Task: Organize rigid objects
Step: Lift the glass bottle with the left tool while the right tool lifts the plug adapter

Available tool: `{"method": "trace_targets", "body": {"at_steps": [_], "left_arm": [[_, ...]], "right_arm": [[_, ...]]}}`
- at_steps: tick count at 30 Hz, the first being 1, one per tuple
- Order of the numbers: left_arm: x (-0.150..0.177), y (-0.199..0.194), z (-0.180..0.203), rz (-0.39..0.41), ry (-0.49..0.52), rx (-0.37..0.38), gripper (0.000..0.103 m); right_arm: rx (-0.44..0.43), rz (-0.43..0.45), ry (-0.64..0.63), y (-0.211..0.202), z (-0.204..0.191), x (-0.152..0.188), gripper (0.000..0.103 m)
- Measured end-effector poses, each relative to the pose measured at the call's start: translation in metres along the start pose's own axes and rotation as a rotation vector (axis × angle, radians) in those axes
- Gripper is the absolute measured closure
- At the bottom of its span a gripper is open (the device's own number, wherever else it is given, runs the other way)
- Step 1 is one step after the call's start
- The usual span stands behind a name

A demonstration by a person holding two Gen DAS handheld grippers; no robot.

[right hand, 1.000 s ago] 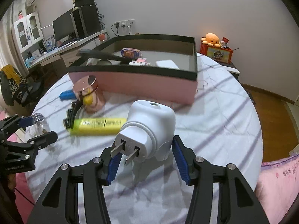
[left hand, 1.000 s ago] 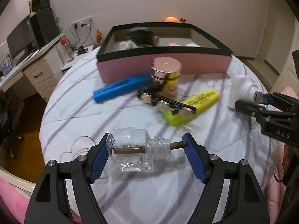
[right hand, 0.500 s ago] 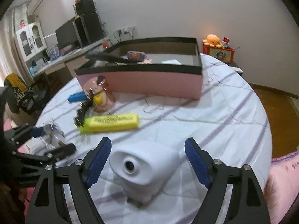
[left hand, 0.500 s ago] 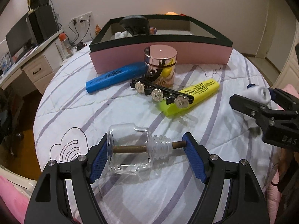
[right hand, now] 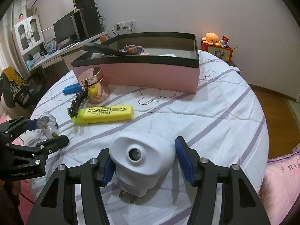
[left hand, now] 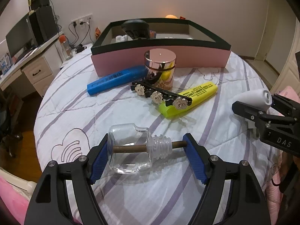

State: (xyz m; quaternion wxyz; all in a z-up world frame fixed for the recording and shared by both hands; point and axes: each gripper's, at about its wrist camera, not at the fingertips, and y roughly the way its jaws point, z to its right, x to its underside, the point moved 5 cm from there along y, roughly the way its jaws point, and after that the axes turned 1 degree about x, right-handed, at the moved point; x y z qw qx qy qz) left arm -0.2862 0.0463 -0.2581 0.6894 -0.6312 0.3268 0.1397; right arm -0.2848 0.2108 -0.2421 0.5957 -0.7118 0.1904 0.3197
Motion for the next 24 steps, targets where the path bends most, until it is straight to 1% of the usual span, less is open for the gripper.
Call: {"method": "trace_targets", "body": {"at_steps": [5, 8, 9, 11, 14, 15, 16, 17, 18, 22, 24], "left_arm": [[-0.010, -0.013, -0.002, 0.042, -0.007, -0.003, 0.026], [-0.014, -0.020, -0.002, 0.069, -0.011, -0.003, 0.026], [-0.014, -0.022, -0.002, 0.074, -0.009, 0.000, 0.026], [-0.015, -0.021, 0.000, 0.073, -0.004, 0.004, 0.026], [-0.009, -0.016, 0.002, 0.048, 0.005, 0.001, 0.026], [-0.007, -0.015, 0.003, 0.040, 0.008, 0.006, 0.026], [-0.006, -0.014, 0.003, 0.034, 0.009, 0.010, 0.026], [-0.005, -0.014, 0.003, 0.031, 0.008, 0.008, 0.026], [-0.006, -0.014, 0.003, 0.032, 0.006, 0.006, 0.026], [-0.006, -0.013, 0.005, 0.029, 0.012, 0.013, 0.026], [-0.004, -0.013, 0.006, 0.023, 0.015, 0.019, 0.026]], "right_arm": [[-0.009, 0.032, -0.003, -0.010, -0.002, -0.008, 0.046], [-0.012, 0.066, -0.002, -0.020, -0.004, -0.016, 0.047], [-0.015, 0.075, -0.004, -0.022, -0.004, -0.018, 0.051], [-0.019, 0.070, -0.016, -0.023, -0.006, -0.020, 0.054], [-0.032, 0.065, -0.003, -0.021, -0.006, -0.016, 0.054], [-0.030, 0.074, 0.002, -0.022, -0.005, -0.014, 0.053], [-0.018, 0.071, -0.006, -0.022, -0.006, -0.012, 0.049], [0.003, 0.059, -0.017, -0.020, -0.007, -0.009, 0.037], [0.010, 0.056, -0.017, -0.019, -0.007, -0.007, 0.031], [-0.025, 0.044, 0.013, -0.015, -0.006, -0.002, 0.031], [-0.026, 0.033, 0.009, -0.012, -0.007, -0.002, 0.031]]}}
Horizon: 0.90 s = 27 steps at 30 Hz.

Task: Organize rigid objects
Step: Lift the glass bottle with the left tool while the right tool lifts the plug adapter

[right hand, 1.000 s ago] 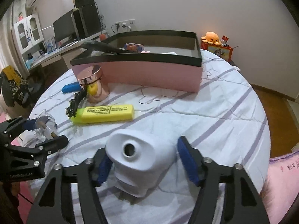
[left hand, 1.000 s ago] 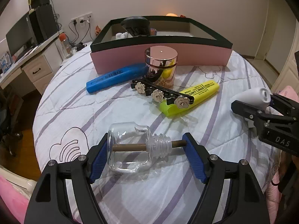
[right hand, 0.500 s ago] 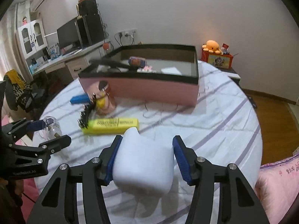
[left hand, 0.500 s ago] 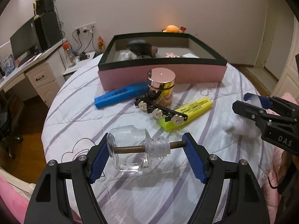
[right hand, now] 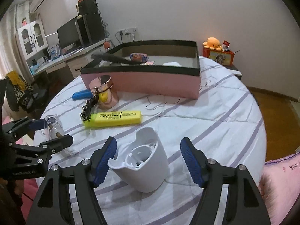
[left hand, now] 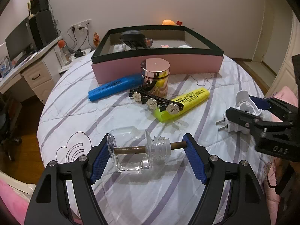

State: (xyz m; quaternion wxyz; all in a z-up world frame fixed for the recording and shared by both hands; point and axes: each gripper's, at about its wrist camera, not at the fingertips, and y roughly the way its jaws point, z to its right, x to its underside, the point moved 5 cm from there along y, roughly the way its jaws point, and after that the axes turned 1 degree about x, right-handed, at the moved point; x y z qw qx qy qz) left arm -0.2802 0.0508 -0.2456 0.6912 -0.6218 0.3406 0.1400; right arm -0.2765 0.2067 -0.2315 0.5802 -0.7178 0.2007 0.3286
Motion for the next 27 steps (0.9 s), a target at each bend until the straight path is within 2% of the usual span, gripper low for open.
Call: {"method": "trace_targets", "body": {"at_steps": [5, 8, 15, 18, 21, 22, 27], "left_arm": [[0.001, 0.002, -0.003, -0.006, -0.001, -0.002, 0.026], [0.000, 0.002, -0.005, 0.001, -0.006, 0.001, 0.026], [-0.006, -0.006, -0.009, 0.040, -0.021, -0.003, 0.026], [-0.011, -0.014, -0.010, 0.064, -0.025, -0.006, 0.026], [-0.020, -0.022, -0.011, 0.096, -0.033, -0.014, 0.026], [-0.024, -0.026, -0.011, 0.111, -0.036, -0.020, 0.026], [-0.044, -0.049, -0.015, 0.204, -0.070, -0.043, 0.026]], "right_arm": [[-0.030, -0.025, 0.008, 0.010, -0.003, 0.006, 0.031], [-0.044, -0.028, -0.003, 0.010, -0.006, 0.006, 0.042], [-0.023, -0.017, -0.032, 0.006, -0.010, 0.005, 0.042], [-0.016, 0.009, -0.043, -0.001, -0.012, -0.001, 0.044], [-0.003, 0.072, -0.054, -0.015, -0.015, -0.011, 0.044], [0.004, 0.115, -0.056, -0.024, -0.016, -0.017, 0.044], [0.007, 0.188, -0.069, -0.045, -0.022, -0.035, 0.044]]}}
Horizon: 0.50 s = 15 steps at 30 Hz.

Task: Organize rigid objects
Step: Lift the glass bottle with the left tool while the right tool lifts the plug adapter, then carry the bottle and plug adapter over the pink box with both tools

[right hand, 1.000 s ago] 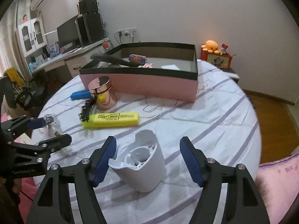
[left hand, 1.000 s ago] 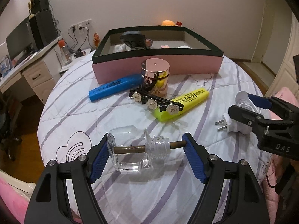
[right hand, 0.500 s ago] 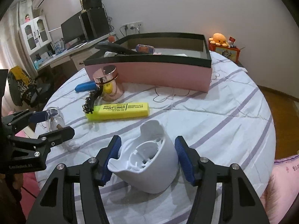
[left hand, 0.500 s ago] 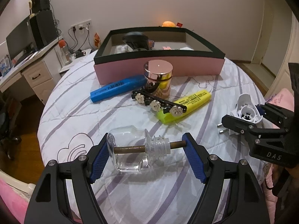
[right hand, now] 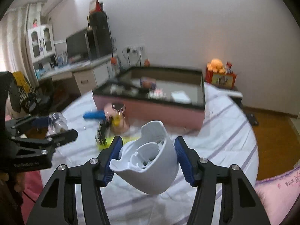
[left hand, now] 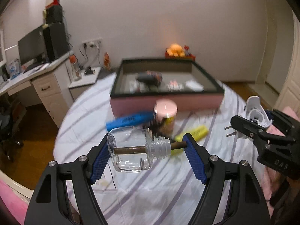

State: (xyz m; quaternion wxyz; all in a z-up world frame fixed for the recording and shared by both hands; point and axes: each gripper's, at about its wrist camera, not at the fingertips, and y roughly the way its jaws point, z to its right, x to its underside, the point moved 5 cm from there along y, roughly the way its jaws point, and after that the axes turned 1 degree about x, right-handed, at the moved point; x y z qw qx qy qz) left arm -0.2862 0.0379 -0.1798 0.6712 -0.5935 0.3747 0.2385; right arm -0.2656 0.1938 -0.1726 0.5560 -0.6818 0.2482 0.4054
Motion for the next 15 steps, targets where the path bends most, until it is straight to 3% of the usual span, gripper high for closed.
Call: {"method": "trace_targets", "body": {"at_steps": [10, 15], "left_arm": [[-0.058, -0.061, -0.006, 0.205, -0.043, -0.044, 0.026], [-0.077, -0.094, -0.006, 0.295, -0.043, -0.063, 0.026]], "right_arm": [[0.020, 0.230, -0.040, -0.065, -0.015, -0.071, 0.044], [0.023, 0.289, -0.079, -0.091, -0.030, -0.089, 0.044]]}}
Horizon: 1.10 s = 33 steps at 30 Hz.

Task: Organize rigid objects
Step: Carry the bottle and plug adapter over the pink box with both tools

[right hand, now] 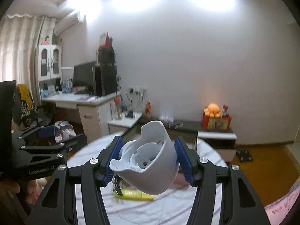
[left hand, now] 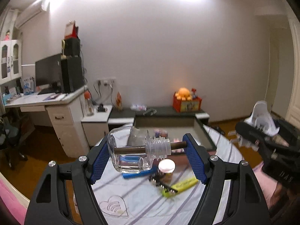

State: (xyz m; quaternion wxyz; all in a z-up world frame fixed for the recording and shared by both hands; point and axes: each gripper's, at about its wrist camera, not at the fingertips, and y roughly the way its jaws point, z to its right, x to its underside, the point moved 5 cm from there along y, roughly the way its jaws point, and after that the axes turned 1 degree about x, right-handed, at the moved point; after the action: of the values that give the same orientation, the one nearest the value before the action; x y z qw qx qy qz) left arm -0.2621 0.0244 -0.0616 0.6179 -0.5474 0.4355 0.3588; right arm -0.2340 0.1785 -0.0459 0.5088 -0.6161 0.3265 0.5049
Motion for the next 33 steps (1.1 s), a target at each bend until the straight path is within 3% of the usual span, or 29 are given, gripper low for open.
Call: {"method": "trace_targets", "body": {"at_steps": [5, 12, 25, 33], "left_arm": [[-0.020, -0.027, 0.000, 0.080, 0.003, 0.000, 0.026], [-0.034, -0.046, 0.002, 0.135, 0.022, -0.015, 0.026], [-0.043, -0.042, 0.015, 0.145, 0.054, -0.012, 0.026], [-0.047, -0.014, 0.020, 0.119, 0.079, -0.008, 0.026]], "right_arm": [[-0.001, 0.046, -0.014, -0.014, -0.009, -0.014, 0.044], [0.000, 0.071, -0.026, -0.024, -0.015, -0.026, 0.044], [-0.006, 0.095, -0.034, -0.027, -0.014, -0.038, 0.044], [-0.005, 0.073, -0.016, -0.009, -0.001, -0.034, 0.044]]}}
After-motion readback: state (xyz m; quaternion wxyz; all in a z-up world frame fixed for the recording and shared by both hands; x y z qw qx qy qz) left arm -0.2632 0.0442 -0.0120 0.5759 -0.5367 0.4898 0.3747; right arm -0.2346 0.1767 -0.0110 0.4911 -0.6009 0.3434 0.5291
